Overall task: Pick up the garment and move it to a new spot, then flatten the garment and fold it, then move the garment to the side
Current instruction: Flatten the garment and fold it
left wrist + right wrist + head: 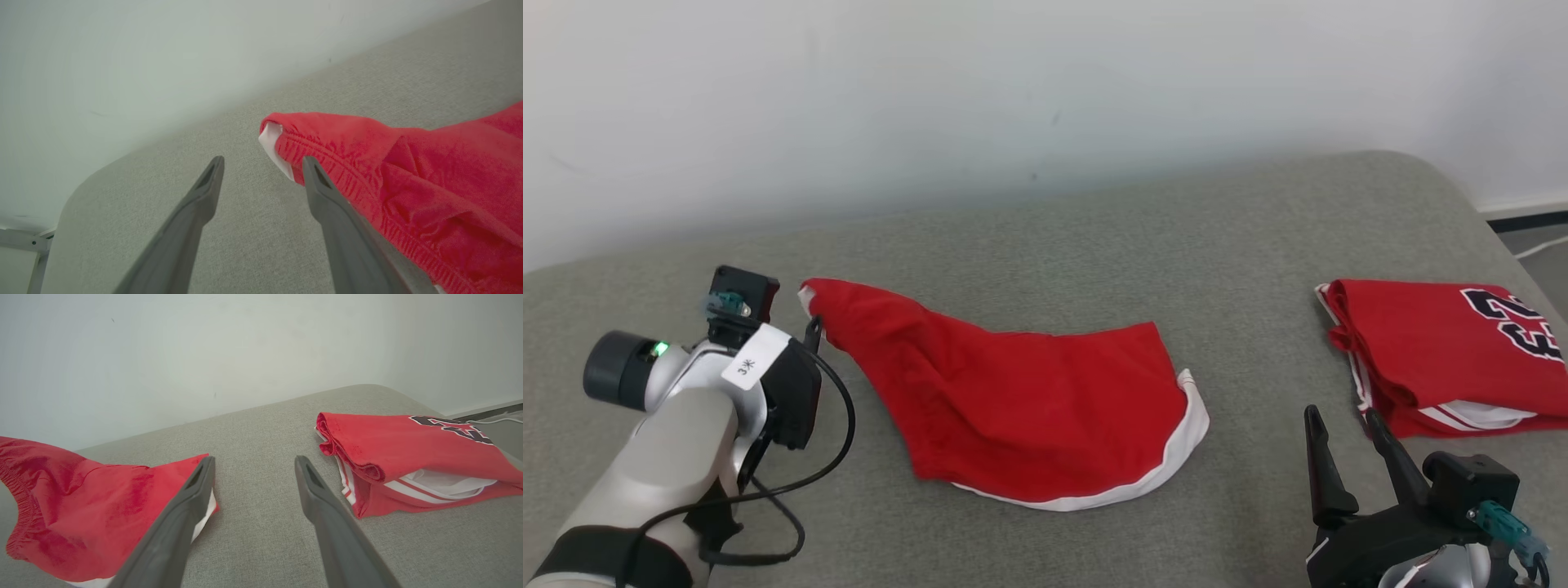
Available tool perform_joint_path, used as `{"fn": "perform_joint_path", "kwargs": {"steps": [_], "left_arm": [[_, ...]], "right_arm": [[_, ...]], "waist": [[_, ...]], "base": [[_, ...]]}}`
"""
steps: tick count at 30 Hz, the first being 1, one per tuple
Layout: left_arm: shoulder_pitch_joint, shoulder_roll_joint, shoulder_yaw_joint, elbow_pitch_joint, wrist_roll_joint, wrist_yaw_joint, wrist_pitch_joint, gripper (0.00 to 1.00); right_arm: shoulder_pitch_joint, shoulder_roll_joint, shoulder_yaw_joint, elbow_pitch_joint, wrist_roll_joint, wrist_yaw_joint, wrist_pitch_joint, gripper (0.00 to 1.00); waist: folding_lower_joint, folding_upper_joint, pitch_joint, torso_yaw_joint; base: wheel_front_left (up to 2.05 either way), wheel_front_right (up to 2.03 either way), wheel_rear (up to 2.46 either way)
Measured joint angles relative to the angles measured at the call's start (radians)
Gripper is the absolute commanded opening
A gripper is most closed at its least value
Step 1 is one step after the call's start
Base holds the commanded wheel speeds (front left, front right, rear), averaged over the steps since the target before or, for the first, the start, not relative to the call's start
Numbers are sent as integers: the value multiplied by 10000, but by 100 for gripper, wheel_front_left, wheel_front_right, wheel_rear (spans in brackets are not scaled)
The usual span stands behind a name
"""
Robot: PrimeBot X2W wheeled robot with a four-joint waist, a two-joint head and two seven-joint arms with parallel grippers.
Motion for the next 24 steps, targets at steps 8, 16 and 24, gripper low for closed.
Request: {"fn": "perform_joint_path", "kwargs": {"steps": [8,16,24], "left_arm": [[102,-42,-606,301,359,-500,878,100],[671,-568,671,71,-989,-568,754,100],[1602,-788,1616,-1258,-1873,-150,-1195,100]], "right_arm": [[2,10,2,69,0,-42,-27,100],[215,-4,-203,127,12,-56,-31,100],[374,-282,-606,27,12,-130,-113,100]], "waist": [[0,0,-241,589],[0,0,-545,1116],[-1,0,-912,1695]], "base": [[0,0,0],[0,0,0],[0,0,0]]}}
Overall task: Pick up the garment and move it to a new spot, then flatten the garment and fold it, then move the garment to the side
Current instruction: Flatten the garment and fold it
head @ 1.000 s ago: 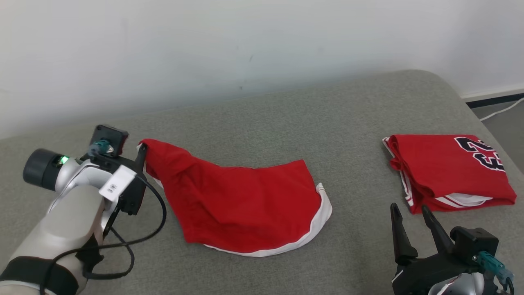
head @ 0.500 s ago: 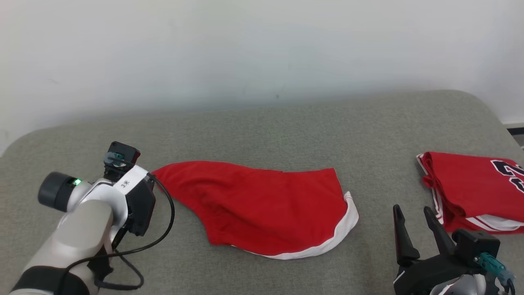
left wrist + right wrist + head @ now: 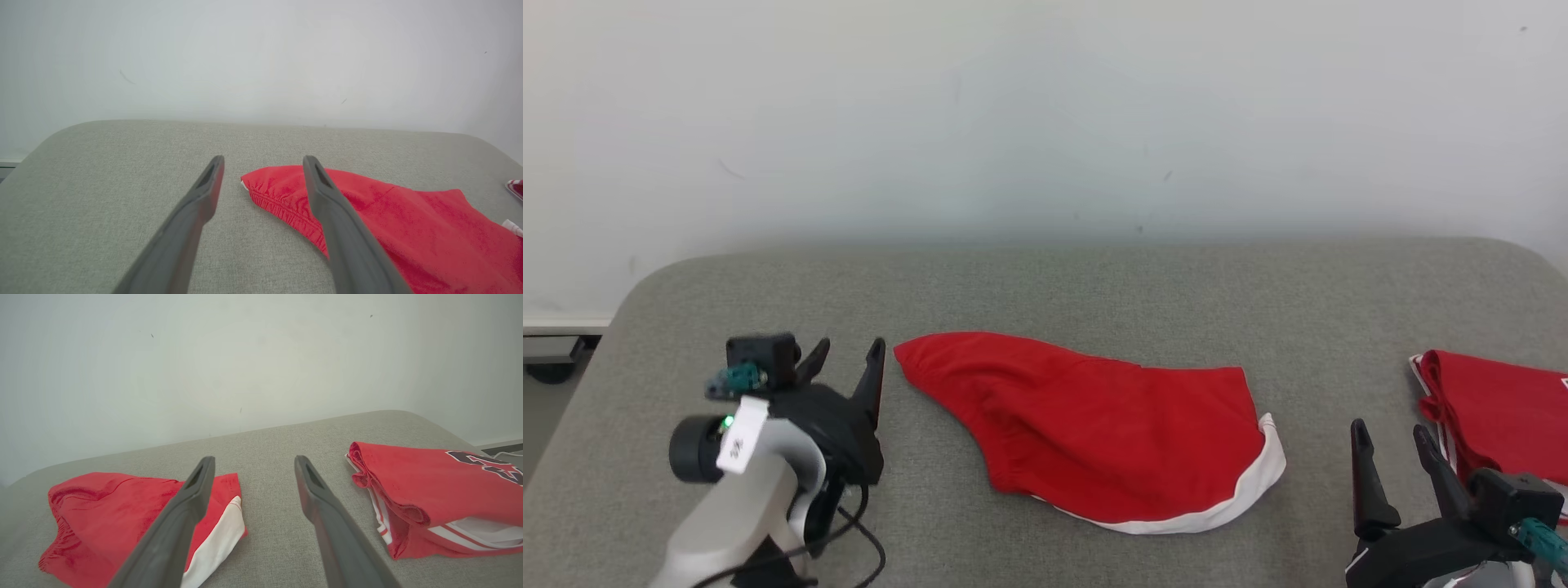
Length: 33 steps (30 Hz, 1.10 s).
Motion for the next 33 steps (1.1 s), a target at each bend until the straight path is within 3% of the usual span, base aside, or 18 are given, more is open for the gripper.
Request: {"fn": "perform_joint_path", "kwargs": {"steps": [2,12,14,15,21,25,33], "left_arm": [[780,102,-63,-418,107,368,-497,100],[3587,940,543,-3118,-48,1346,-514,100],[4045,1158,936,-3701,-268,1457,-527,100],[4766,1248,1628,-4815,-683,1521,-525,100],[6262,1104,3361,-7488,-1429,1618,-529,100],[6891,1212,3365,-8040,-1344,1638,-539,100],[7282,2115,2424,-8466,-259,1639,-537,100]], "right_arm": [[25,-27,-38,-17,0,0,2,100],[493,-134,-109,-251,-4,-13,186,100],[495,-125,-115,-274,-4,-13,194,100],[515,-123,-176,-303,-4,-15,236,100],[642,23,-238,-328,-2,-90,265,100],[623,42,-176,-286,0,-90,280,100],[630,42,-295,27,35,-90,366,100]], "waist": [[0,0,-185,215],[-1,0,-818,925],[-1,-1,-865,980],[-1,-1,-877,1018],[-1,0,-813,1016],[-1,0,-771,935],[-1,0,-653,664]], "base": [[0,0,0],[0,0,0],[0,0,0],[0,0,0],[0,0,0],[0,0,0],[0,0,0]]}}
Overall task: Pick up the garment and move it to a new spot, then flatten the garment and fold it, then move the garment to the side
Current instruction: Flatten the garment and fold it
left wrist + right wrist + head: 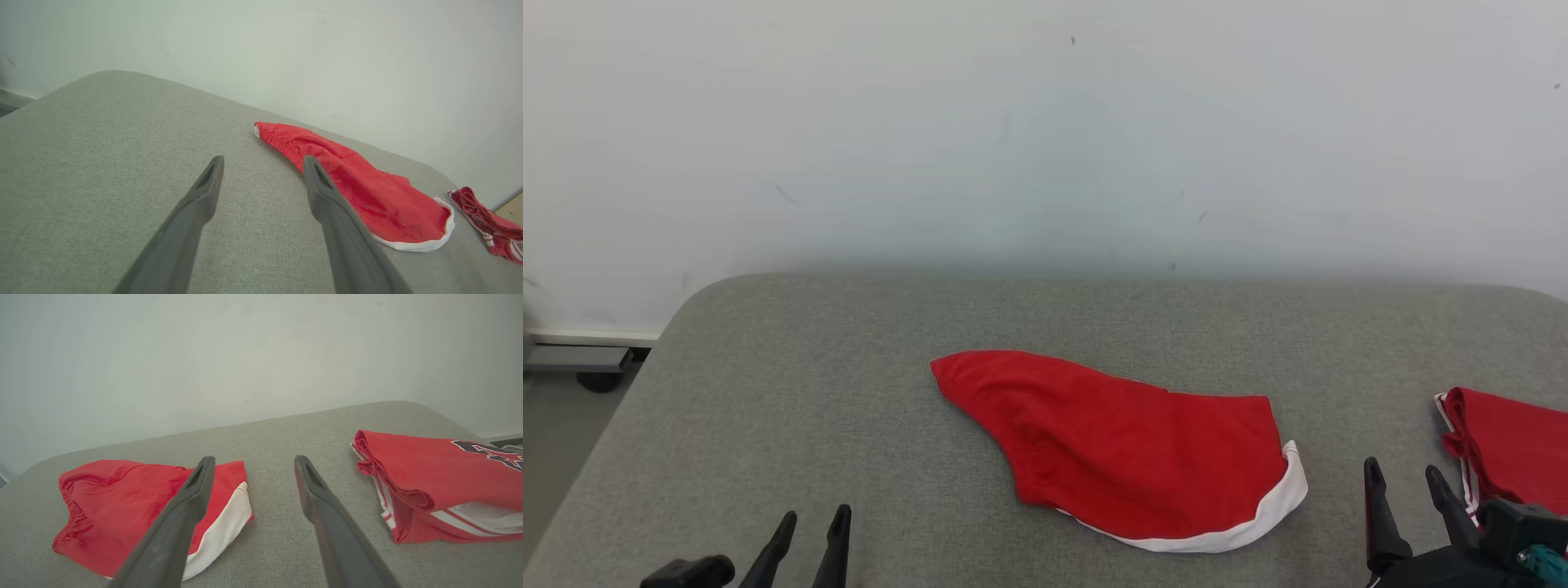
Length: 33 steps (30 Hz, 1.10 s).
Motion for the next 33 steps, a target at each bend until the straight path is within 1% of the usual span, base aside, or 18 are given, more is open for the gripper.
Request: {"fn": "perform_joint_path", "kwargs": {"steps": [2,3,4,5,7,16,19,20,22,23,24,30,32,33], "left_arm": [[12,301,-88,-98,316,52,59,100],[11,376,-148,-188,424,56,151,100],[11,445,-259,-426,819,96,357,100],[12,468,-217,-614,878,128,451,100],[32,464,-180,-894,974,130,769,100],[241,426,17,-1216,1127,142,1191,100],[272,203,12,-1225,1243,144,1557,100],[269,148,-15,-1225,1221,144,1649,100],[196,-15,-276,-1174,1198,144,2011,100],[89,-136,-527,-1076,1197,123,2332,100],[4,-205,-675,-997,1195,117,2499,100],[-1153,-554,-1356,-504,1005,-336,3620,100],[-1644,-702,-1507,-234,1007,-499,3967,100],[-1890,-775,-1601,-111,1024,-502,4117,100]], "right_arm": [[2,-17,-38,151,31,0,73,100],[18,-19,-75,215,50,0,77,100],[225,-56,-180,276,63,-12,75,100],[222,-40,-178,286,63,-12,75,100],[182,-36,-176,290,63,-12,71,100],[-4,-25,-13,336,61,-10,63,100],[-28,-73,15,387,61,15,88,100],[-42,-127,71,454,61,86,182,100],[-179,-410,359,679,54,366,654,100],[-514,-667,652,897,54,669,1127,100],[-727,-784,796,980,54,823,1394,100],[-2188,-1645,1607,1570,23,1870,3085,100],[-2619,-1852,1799,1801,21,2113,3613,100],[-2844,-1923,1885,1933,23,2142,3839,100]], "waist": [[0,0,44,-85],[0,0,58,-116],[0,0,105,-193],[0,0,132,-236],[2,0,189,-308],[2,0,285,-498],[2,0,408,-611],[1,0,423,-613],[2,1,484,-599],[2,0,537,-574],[2,1,570,-558],[2,0,771,-415],[2,0,848,-350],[2,1,892,-318]], "base": [[0,0,0],[0,0,0],[0,0,0],[0,0,0],[0,0,0],[0,0,0],[0,0,0],[0,0,0],[0,0,0],[0,0,0],[0,0,0],[0,0,0],[0,0,0],[0,0,0]]}}
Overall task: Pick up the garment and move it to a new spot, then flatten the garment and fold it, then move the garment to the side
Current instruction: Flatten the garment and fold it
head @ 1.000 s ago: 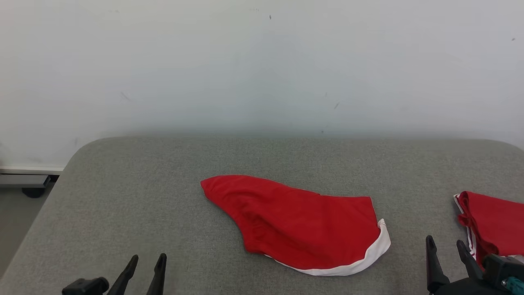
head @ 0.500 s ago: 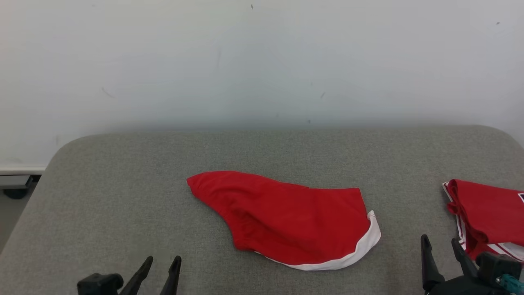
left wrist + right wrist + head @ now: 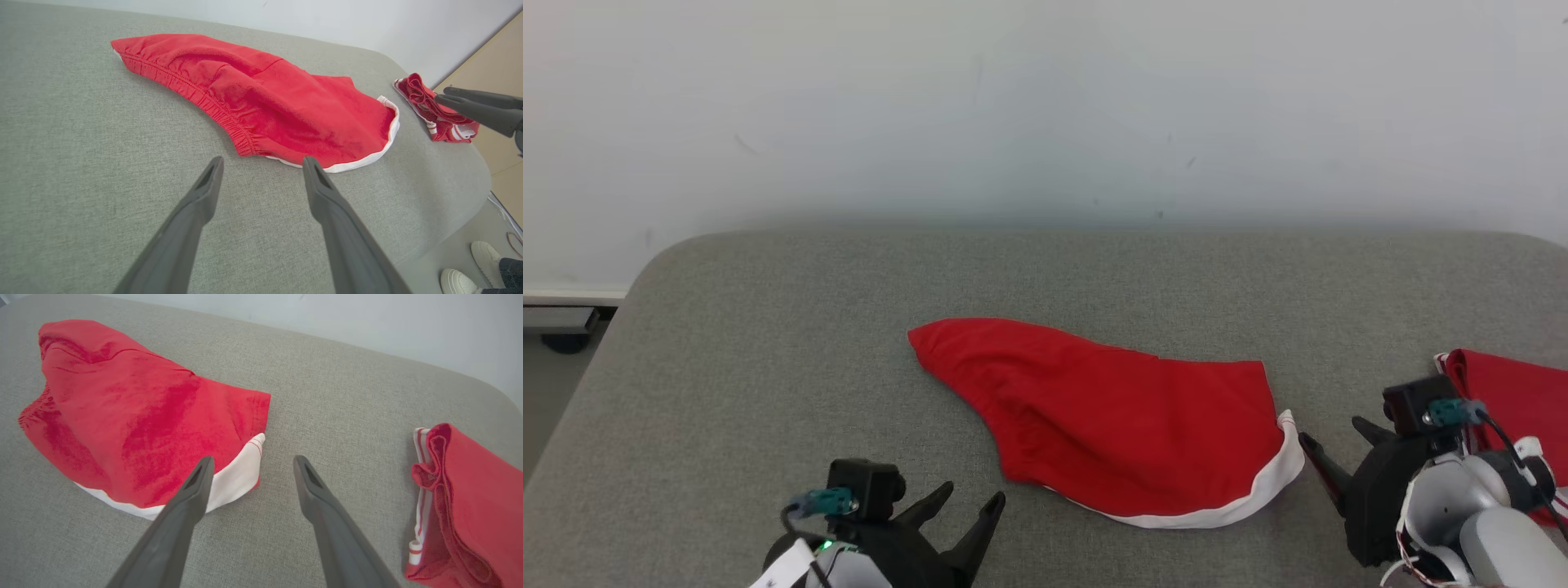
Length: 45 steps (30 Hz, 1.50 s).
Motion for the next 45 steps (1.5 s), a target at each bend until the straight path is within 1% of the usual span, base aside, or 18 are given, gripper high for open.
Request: {"fn": "perform_joint_path", "kwargs": {"steps": [1,5,9,14,15,20,25,27,28,29,30,31,33,39,42,43,44,45], "left_arm": [[-458,-121,-222,305,90,-213,336,100],[-1034,-466,-600,988,105,-527,874,100],[-1436,-717,-775,1655,196,-625,1273,100],[-1929,-1012,-752,2259,286,-700,1473,100],[-2298,-1400,-725,2784,272,-792,1486,100],[-2729,-1603,-700,3269,274,-934,1471,100],[-3059,-1649,-606,3808,276,-1047,1367,100],[-3104,-1641,-533,3940,280,-1049,1252,100],[-3121,-1649,-518,3998,280,-1051,1197,100],[-3167,-1687,-518,4056,280,-1068,1141,100],[-3256,-1708,-520,4094,280,-1133,1104,100],[-3335,-1739,-525,4096,280,-1152,1076,100],[-3507,-1893,-579,4197,280,-1233,984,100],[-3717,-2031,-769,4520,295,-1429,752,100],[-3744,-2109,-817,4619,295,-1492,667,100],[-3759,-2142,-851,4652,297,-1503,614,82],[-3810,-2174,-892,4704,307,-1582,493,0],[-3916,-2171,-986,4752,311,-1659,422,0]], "right_arm": [[-527,-113,194,295,2,65,453,100],[-1407,-207,464,842,134,150,1200,100],[-1972,-222,654,1250,314,163,1710,100],[-2602,-213,813,1672,523,209,2061,100],[-2982,-184,905,2180,713,238,2224,100],[-3165,-182,963,2545,777,238,2268,100],[-3187,-169,1074,2922,886,238,2295,100],[-3336,-125,1164,2997,930,238,2297,94],[-3407,-100,1191,3005,932,240,2295,73],[-3468,-82,1210,3055,941,240,2291,69],[-3505,-84,1221,3110,976,240,2290,72],[-3507,-86,1231,3135,997,242,2259,78],[-3523,-90,1260,3202,1034,242,2186,82],[-3729,-52,1476,3317,1220,242,2096,85],[-3757,-54,1513,3384,1283,249,2031,84],[-3761,-54,1538,3413,1285,251,1994,76],[-3780,-61,1582,3459,1340,251,1950,58],[-3811,-77,1628,3498,1369,251,1910,35]], "waist": [[0,-1,111,60],[1,0,379,169],[0,0,689,254],[0,0,1141,316],[0,1,1597,349],[1,0,1996,384],[0,1,2194,423],[0,0,2221,397],[-1,0,2239,378],[-1,0,2260,355],[-1,0,2280,339],[-1,0,2304,326],[-1,0,2339,300],[-1,0,2434,190],[-1,0,2456,169],[-1,1,2463,163],[-1,0,2470,157],[-1,0,2470,158]], "base": [[0,0,0],[0,0,0],[0,0,0],[0,0,0],[0,0,0],[0,0,0],[0,0,0],[0,0,0],[0,0,0],[0,0,0],[0,0,0],[0,0,0],[0,0,0],[0,0,0],[0,0,0],[0,0,0],[0,0,0],[0,0,0]]}}
